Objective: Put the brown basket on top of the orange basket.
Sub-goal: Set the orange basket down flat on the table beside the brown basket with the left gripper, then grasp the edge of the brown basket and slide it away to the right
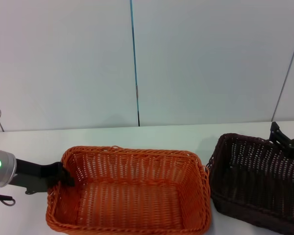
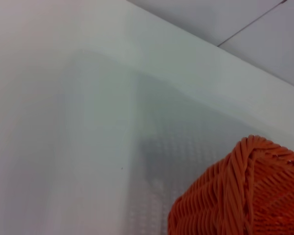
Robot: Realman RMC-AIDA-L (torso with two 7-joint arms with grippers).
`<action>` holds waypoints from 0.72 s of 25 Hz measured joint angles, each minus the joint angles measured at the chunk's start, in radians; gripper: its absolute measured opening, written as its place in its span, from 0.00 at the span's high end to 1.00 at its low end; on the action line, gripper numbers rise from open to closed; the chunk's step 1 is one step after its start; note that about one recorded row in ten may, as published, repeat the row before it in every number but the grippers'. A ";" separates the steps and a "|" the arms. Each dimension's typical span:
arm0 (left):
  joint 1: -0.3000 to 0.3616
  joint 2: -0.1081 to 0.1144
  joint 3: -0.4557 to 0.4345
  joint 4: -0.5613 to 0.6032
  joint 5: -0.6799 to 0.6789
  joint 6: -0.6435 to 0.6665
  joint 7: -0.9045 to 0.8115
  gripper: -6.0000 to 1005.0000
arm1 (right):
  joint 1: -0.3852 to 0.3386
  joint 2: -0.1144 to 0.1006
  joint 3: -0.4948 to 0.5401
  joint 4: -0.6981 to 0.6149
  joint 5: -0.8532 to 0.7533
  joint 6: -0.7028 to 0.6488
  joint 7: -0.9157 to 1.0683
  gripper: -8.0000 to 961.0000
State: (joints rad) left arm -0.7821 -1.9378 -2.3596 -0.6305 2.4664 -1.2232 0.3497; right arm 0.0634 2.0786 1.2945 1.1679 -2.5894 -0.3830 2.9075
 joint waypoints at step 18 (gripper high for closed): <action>0.018 0.004 -0.028 -0.002 -0.002 0.023 0.001 0.40 | 0.004 0.000 0.002 -0.005 0.000 -0.001 -0.001 0.03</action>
State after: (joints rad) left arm -0.7638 -1.9341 -2.3876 -0.6322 2.4645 -1.1999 0.3506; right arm 0.0672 2.0785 1.2962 1.1627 -2.5894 -0.3835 2.9068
